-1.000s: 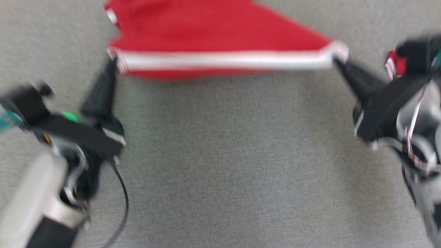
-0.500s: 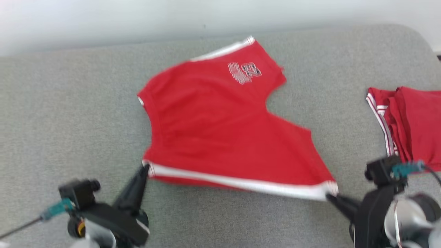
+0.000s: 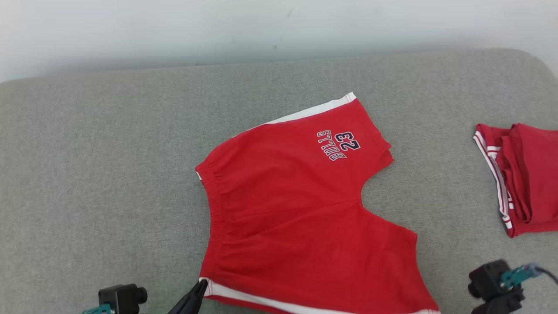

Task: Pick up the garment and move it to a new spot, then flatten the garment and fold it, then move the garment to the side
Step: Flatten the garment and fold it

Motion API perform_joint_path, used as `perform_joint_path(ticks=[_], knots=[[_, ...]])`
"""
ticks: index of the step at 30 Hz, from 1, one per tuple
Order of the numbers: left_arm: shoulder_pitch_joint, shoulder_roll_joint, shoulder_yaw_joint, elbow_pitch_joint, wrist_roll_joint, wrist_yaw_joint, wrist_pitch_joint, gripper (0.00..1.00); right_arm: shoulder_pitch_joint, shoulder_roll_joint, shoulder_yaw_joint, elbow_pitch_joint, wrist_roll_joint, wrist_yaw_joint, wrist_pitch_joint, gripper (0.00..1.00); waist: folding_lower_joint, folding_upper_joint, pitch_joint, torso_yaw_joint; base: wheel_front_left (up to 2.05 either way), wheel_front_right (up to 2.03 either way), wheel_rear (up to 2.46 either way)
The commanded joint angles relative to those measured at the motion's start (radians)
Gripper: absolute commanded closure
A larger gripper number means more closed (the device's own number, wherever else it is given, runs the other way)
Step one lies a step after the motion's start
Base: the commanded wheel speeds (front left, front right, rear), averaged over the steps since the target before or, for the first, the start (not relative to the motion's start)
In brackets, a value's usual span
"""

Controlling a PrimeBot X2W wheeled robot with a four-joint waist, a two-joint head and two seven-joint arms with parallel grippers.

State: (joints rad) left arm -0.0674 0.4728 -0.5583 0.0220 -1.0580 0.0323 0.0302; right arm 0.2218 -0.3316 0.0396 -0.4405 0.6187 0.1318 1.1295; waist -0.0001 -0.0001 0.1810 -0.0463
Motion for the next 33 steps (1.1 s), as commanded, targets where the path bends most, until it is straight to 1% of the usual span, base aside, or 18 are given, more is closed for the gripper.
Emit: perform_joint_path(ticks=[1,2,5,6,7,11,13,19,25,26,31,33], knots=[[0.006,-0.004,0.003,-0.001,-0.003,0.001,-0.003,1.00,-0.011,0.000,-0.002,-0.002,-0.004,-0.003,-0.003,1.00,0.0001,0.0001,0.003,0.003,0.00,0.00,0.00],[0.002,-0.014,0.012,-0.016,-0.020,-0.002,-0.014,1.00,-0.044,-0.021,0.001,-0.015,-0.020,-0.003,-0.035,1.00,0.0001,0.0001,0.007,0.008,0.00,0.00,0.00],[-0.031,-0.039,0.026,-0.025,-0.029,-0.008,-0.030,1.00,-0.130,-0.055,0.009,0.005,-0.034,-0.003,-0.096,1.00,0.0001,0.0001,0.013,0.015,0.00,0.00,0.00],[-0.031,-0.039,0.026,-0.025,-0.029,-0.008,-0.030,1.00,-0.130,-0.055,0.009,0.005,-0.034,-0.003,-0.096,1.00,0.0001,0.0001,0.013,0.015,0.00,0.00,0.00],[-0.058,-0.058,0.035,-0.023,-0.031,-0.014,-0.044,1.00,-0.201,-0.068,0.018,0.039,-0.047,-0.003,-0.144,1.00,0.0001,0.0001,0.018,0.022,0.00,0.00,0.00],[-0.124,-0.089,0.035,0.003,-0.017,-0.015,-0.049,1.00,-0.336,-0.103,0.056,0.138,-0.058,-0.003,-0.186,1.00,0.0001,0.0001,0.026,0.044,0.00,0.00,0.00],[-0.142,-0.095,0.034,0.013,-0.013,-0.014,-0.047,1.00,-0.367,-0.111,0.068,0.162,-0.058,-0.003,-0.197,1.00,0.0001,0.0001,0.028,0.050,0.00,0.00,0.00],[-0.265,-0.154,0.012,0.057,0.013,-0.003,-0.032,1.00,-0.559,-0.156,0.114,0.323,-0.078,-0.003,-0.289,1.00,0.0001,0.0001,0.059,0.097,0.00,0.00,0.00],[-0.379,-0.218,0.010,0.109,0.029,0.012,-0.037,1.00,-0.716,-0.173,0.165,0.453,-0.113,-0.003,-0.393,1.00,0.0001,0.0001,0.103,0.129,0.00,0.00,0.00],[-0.397,-0.228,0.013,0.121,0.032,0.020,-0.043,1.00,-0.740,-0.178,0.175,0.473,-0.117,-0.003,-0.408,1.00,0.0001,0.0001,0.112,0.133,0.00,0.00,0.00],[-0.478,-0.275,0.042,0.193,0.041,0.053,-0.078,1.00,-0.847,-0.167,0.205,0.578,-0.152,-0.003,-0.498,1.00,0.0001,0.0001,0.154,0.144,0.00,0.00,0.00],[-0.504,-0.292,0.050,0.219,0.041,0.058,-0.087,1.00,-0.881,-0.159,0.214,0.617,-0.169,-0.003,-0.526,1.00,0.0001,0.0001,0.171,0.145,0.00,0.00,0.00]])
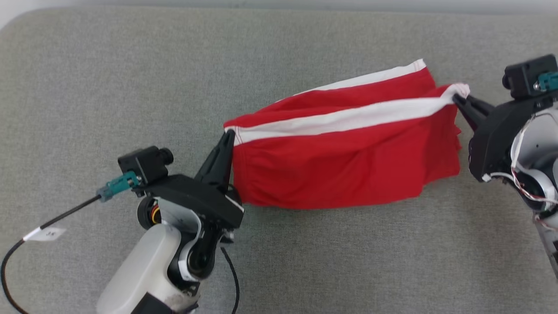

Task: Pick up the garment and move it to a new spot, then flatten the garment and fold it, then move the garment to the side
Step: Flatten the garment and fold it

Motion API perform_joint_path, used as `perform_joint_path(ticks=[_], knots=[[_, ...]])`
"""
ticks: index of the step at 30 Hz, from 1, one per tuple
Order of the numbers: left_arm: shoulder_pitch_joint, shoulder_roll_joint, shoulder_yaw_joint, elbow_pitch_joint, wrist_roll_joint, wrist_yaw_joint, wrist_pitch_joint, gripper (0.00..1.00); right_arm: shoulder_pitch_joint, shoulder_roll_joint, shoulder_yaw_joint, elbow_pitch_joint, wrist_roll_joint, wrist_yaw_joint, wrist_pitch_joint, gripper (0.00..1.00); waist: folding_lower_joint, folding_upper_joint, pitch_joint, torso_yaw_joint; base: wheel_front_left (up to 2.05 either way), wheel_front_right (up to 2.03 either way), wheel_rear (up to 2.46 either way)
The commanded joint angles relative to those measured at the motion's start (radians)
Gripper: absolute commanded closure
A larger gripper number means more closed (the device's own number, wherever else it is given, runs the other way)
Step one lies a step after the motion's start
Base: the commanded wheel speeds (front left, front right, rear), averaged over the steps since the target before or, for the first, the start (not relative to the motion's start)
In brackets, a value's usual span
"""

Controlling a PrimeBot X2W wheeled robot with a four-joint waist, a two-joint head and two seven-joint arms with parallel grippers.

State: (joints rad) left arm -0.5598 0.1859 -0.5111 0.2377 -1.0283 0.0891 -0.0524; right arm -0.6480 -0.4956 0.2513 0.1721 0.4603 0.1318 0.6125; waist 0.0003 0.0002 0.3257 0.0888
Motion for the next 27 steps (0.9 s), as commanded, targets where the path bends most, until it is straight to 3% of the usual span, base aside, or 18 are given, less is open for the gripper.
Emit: perform_joint_path(ticks=[1,8,17,18,19,20,21,27], knots=[[-0.026,-0.011,0.006,0.017,0.014,0.006,-0.010,1.00,-0.030,0.008,0.002,0.026,-0.018,-0.003,-0.024,1.00,-0.0003,-0.0002,0.036,0.010,0.00,0.00,0.00],[-0.126,-0.050,0.024,0.107,0.030,0.027,-0.052,1.00,-0.159,0.037,0.012,0.163,-0.090,-0.003,-0.129,1.00,-0.0003,-0.0002,0.106,0.013,0.00,0.00,0.00],[-0.178,-0.072,0.030,0.169,0.032,0.017,-0.085,1.00,-0.271,0.057,0.062,0.282,-0.132,-0.003,-0.193,1.00,-0.0003,-0.0002,0.142,0.028,0.00,0.00,0.00],[-0.183,-0.072,0.032,0.172,0.036,0.018,-0.093,0.87,-0.278,0.060,0.071,0.292,-0.128,-0.003,-0.195,1.00,-0.0003,-0.0002,0.143,0.029,0.00,0.00,0.00],[-0.186,-0.074,0.029,0.177,0.038,0.014,-0.097,0.64,-0.282,0.064,0.079,0.301,-0.117,-0.003,-0.199,0.65,-0.0003,-0.0002,0.144,0.031,0.00,0.00,0.00],[-0.186,-0.076,0.026,0.181,0.041,0.010,-0.102,0.27,-0.289,0.066,0.082,0.311,-0.110,-0.003,-0.205,0.00,-0.0003,-0.0002,0.145,0.032,0.00,0.00,0.00],[-0.188,-0.078,0.027,0.183,0.044,0.007,-0.114,0.00,-0.296,0.067,0.086,0.317,-0.106,-0.003,-0.213,0.00,-0.0003,-0.0002,0.145,0.033,0.00,0.00,0.00],[-0.182,-0.079,0.019,0.193,0.067,-0.017,-0.155,0.00,-0.308,0.061,0.112,0.336,-0.071,-0.003,-0.226,0.00,-0.0003,-0.0002,0.122,0.032,0.00,0.00,0.00]])
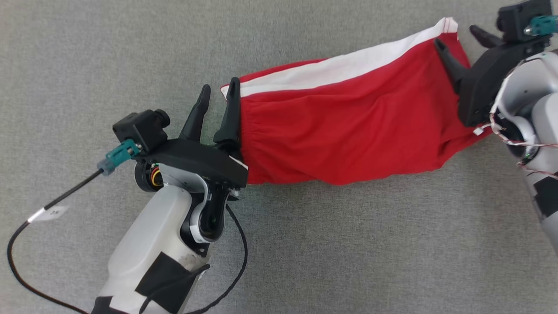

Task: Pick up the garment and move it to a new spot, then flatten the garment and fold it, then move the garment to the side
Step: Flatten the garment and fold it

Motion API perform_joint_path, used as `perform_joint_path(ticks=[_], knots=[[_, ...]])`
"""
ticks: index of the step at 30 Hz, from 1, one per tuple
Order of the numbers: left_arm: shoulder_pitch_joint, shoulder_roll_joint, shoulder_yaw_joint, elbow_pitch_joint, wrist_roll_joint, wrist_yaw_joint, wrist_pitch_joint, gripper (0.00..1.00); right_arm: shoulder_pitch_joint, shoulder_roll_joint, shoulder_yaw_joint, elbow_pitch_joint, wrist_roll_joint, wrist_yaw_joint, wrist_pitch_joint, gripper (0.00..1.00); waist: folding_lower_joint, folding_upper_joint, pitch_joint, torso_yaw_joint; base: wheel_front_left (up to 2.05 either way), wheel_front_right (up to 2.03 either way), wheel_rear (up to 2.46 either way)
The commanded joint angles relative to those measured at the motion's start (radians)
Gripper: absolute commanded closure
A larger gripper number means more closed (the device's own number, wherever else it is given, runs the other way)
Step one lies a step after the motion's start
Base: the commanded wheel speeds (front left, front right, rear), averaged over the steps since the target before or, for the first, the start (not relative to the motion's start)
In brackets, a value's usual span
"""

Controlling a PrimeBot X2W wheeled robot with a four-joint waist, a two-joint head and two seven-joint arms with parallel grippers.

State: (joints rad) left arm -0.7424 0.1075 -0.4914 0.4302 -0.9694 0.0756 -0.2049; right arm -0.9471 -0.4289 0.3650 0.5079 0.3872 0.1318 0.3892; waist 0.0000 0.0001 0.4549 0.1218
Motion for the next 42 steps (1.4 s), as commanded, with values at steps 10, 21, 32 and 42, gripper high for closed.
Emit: perform_joint_path(ticks=[10,21,32,42], knots=[[0.133,0.091,0.025,-0.103,0.244,-0.004,-0.061,0.00,0.049,-0.013,-0.085,0.039,0.090,-0.003,0.073,0.00,0.0000,-0.0001,-0.086,0.002,0.00,0.00,0.00],[0.501,0.061,0.252,-0.365,0.673,0.005,-0.060,0.00,0.102,0.038,-0.224,0.090,0.049,-0.003,0.220,0.00,0.0000,-0.0001,-0.076,0.029,0.00,0.00,0.00],[0.677,-0.049,0.400,-0.406,0.735,-0.108,-0.060,0.00,0.144,0.043,-0.325,0.089,-0.069,-0.003,0.268,0.00,0.0000,-0.0001,-0.066,0.079,0.00,0.00,0.00],[0.699,-0.057,0.413,-0.393,0.719,-0.137,-0.060,0.00,0.218,0.061,-0.320,0.085,-0.105,-0.003,0.347,0.55,0.0000,-0.0001,-0.059,0.091,0.00,0.00,0.00]])
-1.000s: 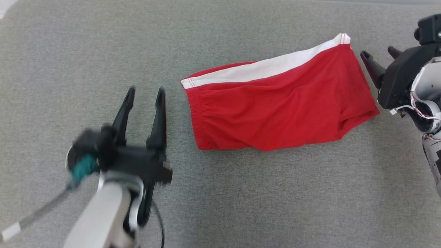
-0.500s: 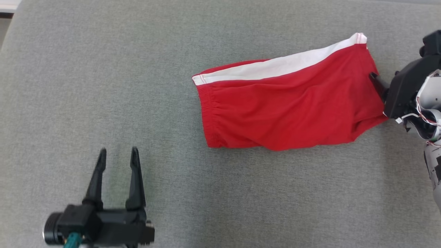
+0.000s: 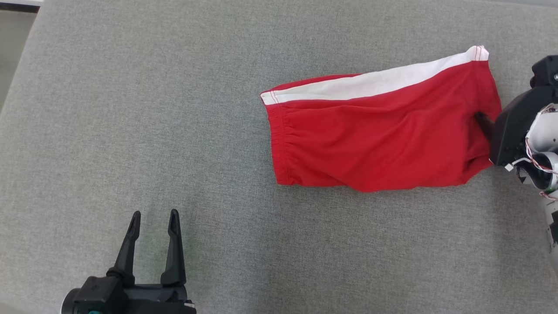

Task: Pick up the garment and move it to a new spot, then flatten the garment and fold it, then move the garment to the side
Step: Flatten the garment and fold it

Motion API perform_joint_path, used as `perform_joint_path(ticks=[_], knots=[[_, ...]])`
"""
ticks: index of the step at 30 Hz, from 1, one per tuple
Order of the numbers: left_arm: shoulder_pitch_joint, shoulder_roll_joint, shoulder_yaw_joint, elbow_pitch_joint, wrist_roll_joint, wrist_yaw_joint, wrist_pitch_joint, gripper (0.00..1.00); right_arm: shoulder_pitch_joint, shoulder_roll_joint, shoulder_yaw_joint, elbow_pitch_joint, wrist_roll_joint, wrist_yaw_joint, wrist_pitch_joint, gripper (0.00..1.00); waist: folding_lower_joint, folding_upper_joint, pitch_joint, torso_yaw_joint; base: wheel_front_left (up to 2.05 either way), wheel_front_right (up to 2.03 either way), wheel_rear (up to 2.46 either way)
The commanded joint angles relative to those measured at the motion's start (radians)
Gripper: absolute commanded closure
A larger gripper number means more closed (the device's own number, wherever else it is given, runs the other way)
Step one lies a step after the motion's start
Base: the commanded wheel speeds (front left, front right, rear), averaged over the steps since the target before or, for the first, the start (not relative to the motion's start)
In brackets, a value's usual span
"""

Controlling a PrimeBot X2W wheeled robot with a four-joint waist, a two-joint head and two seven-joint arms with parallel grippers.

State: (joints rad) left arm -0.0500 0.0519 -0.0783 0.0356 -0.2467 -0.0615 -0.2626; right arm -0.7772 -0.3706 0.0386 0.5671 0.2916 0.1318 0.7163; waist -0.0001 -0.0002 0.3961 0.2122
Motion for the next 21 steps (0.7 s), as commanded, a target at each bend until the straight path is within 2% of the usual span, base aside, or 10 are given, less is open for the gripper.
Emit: perform_joint_path(ticks=[1,6,12,21], knots=[[0.007,-0.002,-0.001,0.003,-0.008,0.001,-0.002,0.00,0.056,-0.001,0.003,0.018,-0.014,-0.003,0.021,0.98,0.0001,0.0002,-0.001,0.001,0.00,0.00,0.00],[0.015,-0.002,-0.003,0.010,-0.022,0.005,-0.002,0.00,0.083,-0.016,-0.045,-0.021,-0.040,-0.003,0.006,1.00,0.0001,0.0002,-0.010,-0.006,0.00,0.00,0.00],[0.020,-0.002,0.000,0.025,-0.027,0.004,-0.002,0.00,0.107,-0.003,-0.104,-0.081,-0.062,-0.003,-0.042,1.00,0.0001,0.0002,-0.032,-0.022,0.00,0.00,0.00],[0.035,-0.002,-0.002,0.034,-0.032,0.007,-0.002,0.00,0.213,-0.062,-0.155,-0.234,-0.107,-0.003,-0.053,1.00,0.0001,0.0002,-0.089,-0.047,0.00,0.00,0.00]])
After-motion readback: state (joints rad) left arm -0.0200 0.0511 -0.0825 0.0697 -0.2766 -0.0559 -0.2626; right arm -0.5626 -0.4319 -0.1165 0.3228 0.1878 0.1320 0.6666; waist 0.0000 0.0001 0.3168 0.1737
